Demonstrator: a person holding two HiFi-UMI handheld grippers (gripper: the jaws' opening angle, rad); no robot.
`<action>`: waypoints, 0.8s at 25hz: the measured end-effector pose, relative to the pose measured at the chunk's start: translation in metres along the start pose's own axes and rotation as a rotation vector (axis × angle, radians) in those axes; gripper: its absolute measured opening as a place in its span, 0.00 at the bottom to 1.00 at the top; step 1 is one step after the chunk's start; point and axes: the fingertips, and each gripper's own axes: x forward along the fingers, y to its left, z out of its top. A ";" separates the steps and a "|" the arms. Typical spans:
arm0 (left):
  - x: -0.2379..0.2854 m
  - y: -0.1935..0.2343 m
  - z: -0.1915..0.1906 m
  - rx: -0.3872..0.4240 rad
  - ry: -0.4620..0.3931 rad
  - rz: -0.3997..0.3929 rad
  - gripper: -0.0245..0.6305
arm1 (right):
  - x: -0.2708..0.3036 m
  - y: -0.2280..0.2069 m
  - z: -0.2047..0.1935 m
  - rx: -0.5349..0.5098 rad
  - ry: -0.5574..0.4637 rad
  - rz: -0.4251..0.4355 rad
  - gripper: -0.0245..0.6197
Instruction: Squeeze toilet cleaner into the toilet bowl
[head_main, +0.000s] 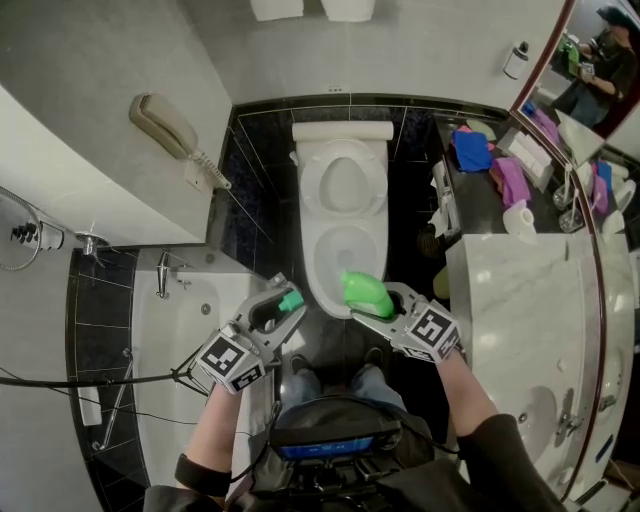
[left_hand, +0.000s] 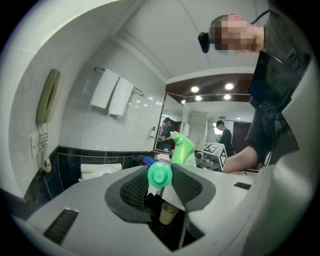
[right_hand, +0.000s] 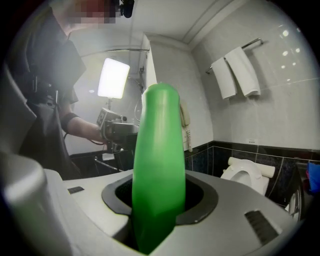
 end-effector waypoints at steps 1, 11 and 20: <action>-0.001 -0.002 0.006 0.019 0.001 -0.034 0.27 | 0.002 0.004 0.001 -0.016 0.018 0.035 0.33; -0.008 -0.024 0.077 0.092 0.020 -0.249 0.27 | 0.024 0.031 0.018 -0.123 0.130 0.255 0.33; -0.012 -0.043 0.093 0.147 0.038 -0.377 0.27 | 0.024 0.042 0.030 -0.171 0.166 0.336 0.33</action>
